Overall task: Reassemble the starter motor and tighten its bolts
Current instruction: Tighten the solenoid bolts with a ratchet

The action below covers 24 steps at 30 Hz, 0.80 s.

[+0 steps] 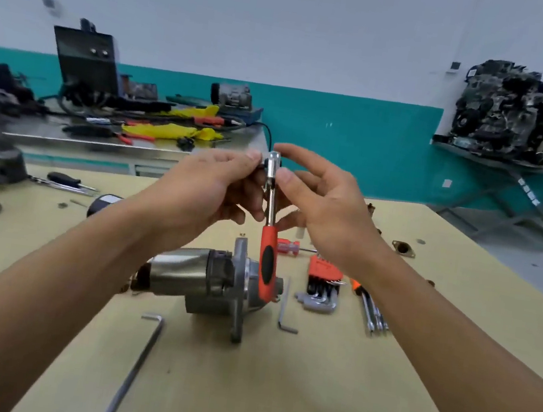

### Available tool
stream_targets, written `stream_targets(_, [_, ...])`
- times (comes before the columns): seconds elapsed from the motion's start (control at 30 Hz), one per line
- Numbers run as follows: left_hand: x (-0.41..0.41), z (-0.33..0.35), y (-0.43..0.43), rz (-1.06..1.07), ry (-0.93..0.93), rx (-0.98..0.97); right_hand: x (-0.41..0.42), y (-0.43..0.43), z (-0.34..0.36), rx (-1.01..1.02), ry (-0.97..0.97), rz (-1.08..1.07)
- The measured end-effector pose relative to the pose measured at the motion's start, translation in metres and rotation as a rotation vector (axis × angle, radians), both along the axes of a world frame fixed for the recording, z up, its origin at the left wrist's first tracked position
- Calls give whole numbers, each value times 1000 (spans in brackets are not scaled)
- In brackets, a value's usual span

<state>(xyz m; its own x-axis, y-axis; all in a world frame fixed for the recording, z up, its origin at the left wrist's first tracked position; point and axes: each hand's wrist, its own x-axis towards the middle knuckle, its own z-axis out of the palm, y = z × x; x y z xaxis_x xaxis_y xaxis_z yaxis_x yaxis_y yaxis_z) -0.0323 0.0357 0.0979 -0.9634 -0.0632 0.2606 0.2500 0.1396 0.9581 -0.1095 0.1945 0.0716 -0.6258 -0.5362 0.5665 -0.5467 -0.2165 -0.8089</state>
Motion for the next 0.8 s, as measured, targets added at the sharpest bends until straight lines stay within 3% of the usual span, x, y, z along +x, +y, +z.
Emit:
stream_targets(0.1, [6, -1, -7, -5, -66, 82, -2, 1, -11, 60, 130, 24])
stream_targets(0.27, [7, -6, -6, -46, -212, 33, -11, 3, -23, 200, 846, -312])
stream_targets(0.33, [3, -6, -6, -54, -252, -31, -17, 3, -24, 157, 976, -383])
stream_targets(0.4, [0, -4, -9, -19, -232, -219, -20, 1, -27, 132, 1034, -411])
stream_targets(0.47, [-3, -2, -14, 78, -138, -544, -19, -4, -33, 141, 928, -374])
stream_targets(0.57, [0, -5, -26, 134, 15, -934, -16, -9, -37, 256, 379, -191])
stream_targets(0.63, [11, -11, -38, 21, -75, -1043, -17, -5, -40, 351, 89, -66])
stream_targets(0.73, [25, -24, -48, -82, -207, -1164, -16, 2, -44, 518, -2, 49])
stream_targets(0.8, [26, -36, -45, -4, -134, -1289, -14, 1, -44, 606, 14, 83])
